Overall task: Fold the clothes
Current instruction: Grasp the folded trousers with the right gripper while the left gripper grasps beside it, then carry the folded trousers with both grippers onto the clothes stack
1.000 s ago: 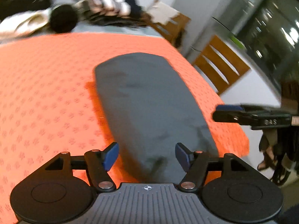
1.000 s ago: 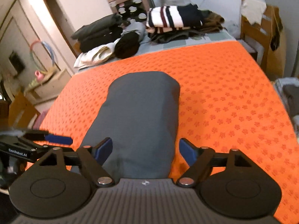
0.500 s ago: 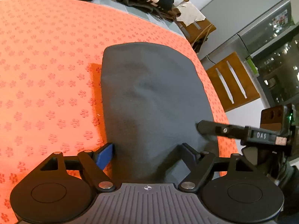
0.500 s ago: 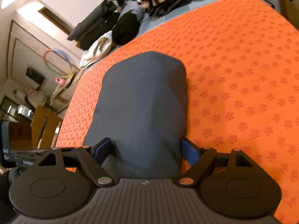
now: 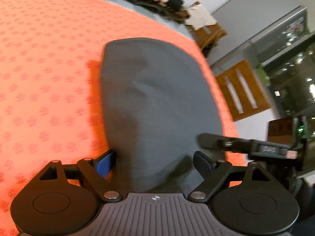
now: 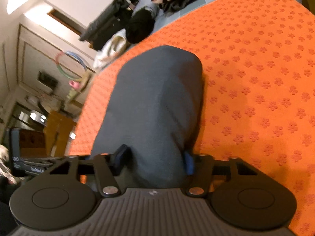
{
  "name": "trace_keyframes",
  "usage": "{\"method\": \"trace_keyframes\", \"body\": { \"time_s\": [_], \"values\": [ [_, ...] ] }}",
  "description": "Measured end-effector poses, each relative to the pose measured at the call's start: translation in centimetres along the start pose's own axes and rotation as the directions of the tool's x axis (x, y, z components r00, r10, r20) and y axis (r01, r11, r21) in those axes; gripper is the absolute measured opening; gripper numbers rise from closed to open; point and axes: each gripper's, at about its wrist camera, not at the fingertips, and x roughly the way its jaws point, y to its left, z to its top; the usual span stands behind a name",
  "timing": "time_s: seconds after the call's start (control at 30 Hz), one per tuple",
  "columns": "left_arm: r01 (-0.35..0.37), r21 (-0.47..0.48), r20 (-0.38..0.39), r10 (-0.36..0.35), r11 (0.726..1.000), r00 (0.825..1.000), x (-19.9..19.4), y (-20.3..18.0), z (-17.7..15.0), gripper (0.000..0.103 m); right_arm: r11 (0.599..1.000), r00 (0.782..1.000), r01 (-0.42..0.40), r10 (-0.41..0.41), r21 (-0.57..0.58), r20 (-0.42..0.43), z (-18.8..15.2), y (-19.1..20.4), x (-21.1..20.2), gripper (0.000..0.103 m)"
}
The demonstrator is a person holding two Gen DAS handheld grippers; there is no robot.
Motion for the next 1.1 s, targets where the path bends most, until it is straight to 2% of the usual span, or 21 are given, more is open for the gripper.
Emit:
{"method": "trace_keyframes", "body": {
  "time_s": [0.03, 0.1, 0.3, 0.53, 0.77, 0.9, 1.1],
  "values": [
    [0.018, -0.001, 0.0, -0.018, 1.0, 1.0, 0.1, -0.3, 0.2, 0.081, 0.999, 1.0, -0.026, 0.026, 0.026, 0.014, 0.1, -0.2, -0.2, 0.036],
    [0.043, -0.003, 0.003, -0.043, 0.999, 0.999, 0.3, -0.8, 0.5, 0.077, 0.994, 0.996, -0.082, 0.079, 0.075, 0.046, 0.4, -0.5, -0.7, 0.028],
    [0.087, 0.006, 0.036, -0.087, 0.996, 0.996, -0.9, -2.6, 1.9, 0.073, 0.986, 0.989, -0.13, 0.123, 0.104, 0.077, 2.3, 0.4, -1.7, 0.027],
    [0.096, 0.07, 0.125, -0.104, 0.993, 0.987, -2.7, -6.3, 5.4, 0.073, 0.979, 0.978, -0.188, 0.178, 0.085, 0.112, 7.0, 1.8, -3.9, 0.027],
    [0.07, 0.155, 0.19, -0.1, 0.985, 0.977, -2.1, -10.8, 11.7, 0.073, 0.975, 0.967, -0.219, 0.215, 0.02, 0.14, 15.5, 2.0, -5.5, 0.027],
    [0.05, 0.194, 0.25, -0.098, 0.98, 0.963, -1.3, -13.2, 16.4, 0.073, 0.967, 0.954, -0.255, 0.252, -0.003, 0.163, 21.8, 1.7, -4.9, 0.027],
    [-0.006, 0.199, 0.315, -0.059, 0.98, 0.947, 1.0, -15.7, 24.3, 0.073, 0.954, 0.938, -0.298, 0.3, -0.041, 0.172, 32.1, 0.7, -2.9, 0.027]
  ]
}}
